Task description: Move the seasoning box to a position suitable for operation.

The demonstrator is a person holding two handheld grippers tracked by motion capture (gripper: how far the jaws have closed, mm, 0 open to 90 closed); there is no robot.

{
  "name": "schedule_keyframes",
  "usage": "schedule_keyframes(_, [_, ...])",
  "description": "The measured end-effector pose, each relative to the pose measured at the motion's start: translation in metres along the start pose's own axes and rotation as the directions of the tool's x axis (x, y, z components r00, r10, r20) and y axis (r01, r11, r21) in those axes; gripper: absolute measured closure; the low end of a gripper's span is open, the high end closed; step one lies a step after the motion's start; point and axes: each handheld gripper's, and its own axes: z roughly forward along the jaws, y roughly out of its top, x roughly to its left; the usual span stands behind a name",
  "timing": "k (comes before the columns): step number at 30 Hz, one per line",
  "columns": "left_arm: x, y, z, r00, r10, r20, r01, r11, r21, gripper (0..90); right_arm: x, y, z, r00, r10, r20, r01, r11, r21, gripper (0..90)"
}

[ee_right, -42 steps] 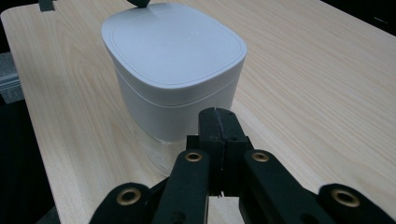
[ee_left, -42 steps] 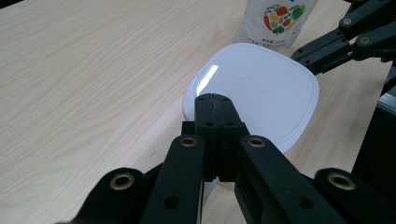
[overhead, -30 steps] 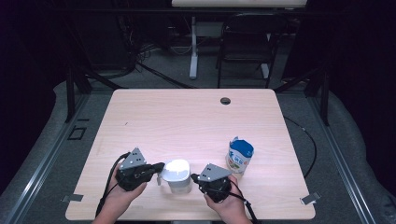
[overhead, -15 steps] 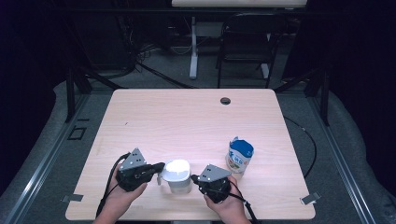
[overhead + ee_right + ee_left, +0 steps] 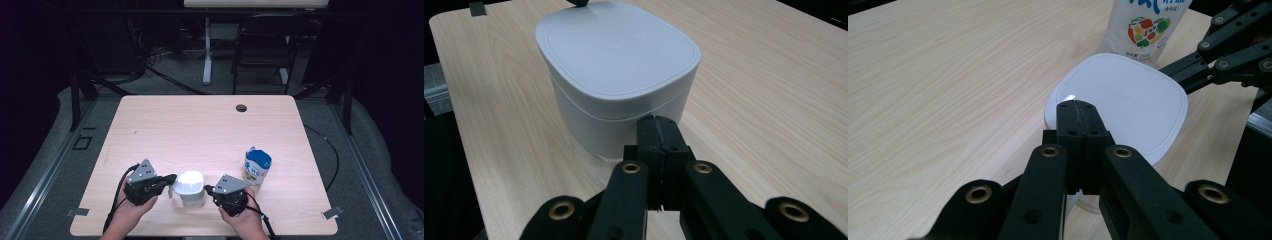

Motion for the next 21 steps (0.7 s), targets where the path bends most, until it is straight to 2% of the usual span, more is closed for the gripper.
schedule_keyframes(7, [-0.0015, 0.0011, 0.0024, 0.9999, -0.001, 0.013, 0.001, 1.0, -0.001, 90.0, 0.0008, 0.0027, -0.0022, 1.0, -0.006, 0.004, 0.006, 1.0, -0.011, 90.0])
schedule_keyframes(10, [-0.0042, 0.0026, 0.0041, 0.9999, 0.011, 0.013, -0.011, 0.9999, 0.002, 90.0, 0.0015, 0.0041, -0.0035, 0.9999, -0.013, 0.001, 0.013, 1.0, -0.011, 90.0])
schedule_keyframes(14, [-0.0028, 0.0024, 0.0039, 0.9998, 0.002, 0.021, -0.002, 1.0, 0.001, 90.0, 0.0015, 0.0039, -0.0041, 0.9999, -0.016, -0.001, 0.016, 1.0, -0.01, 90.0])
schedule_keyframes(21, [-0.0037, 0.0034, 0.0032, 0.9999, 0.009, 0.01, -0.009, 0.9999, 0.009, 90.0, 0.0017, 0.006, -0.0058, 0.9999, -0.012, 0.0, 0.012, 1.0, -0.027, 90.0])
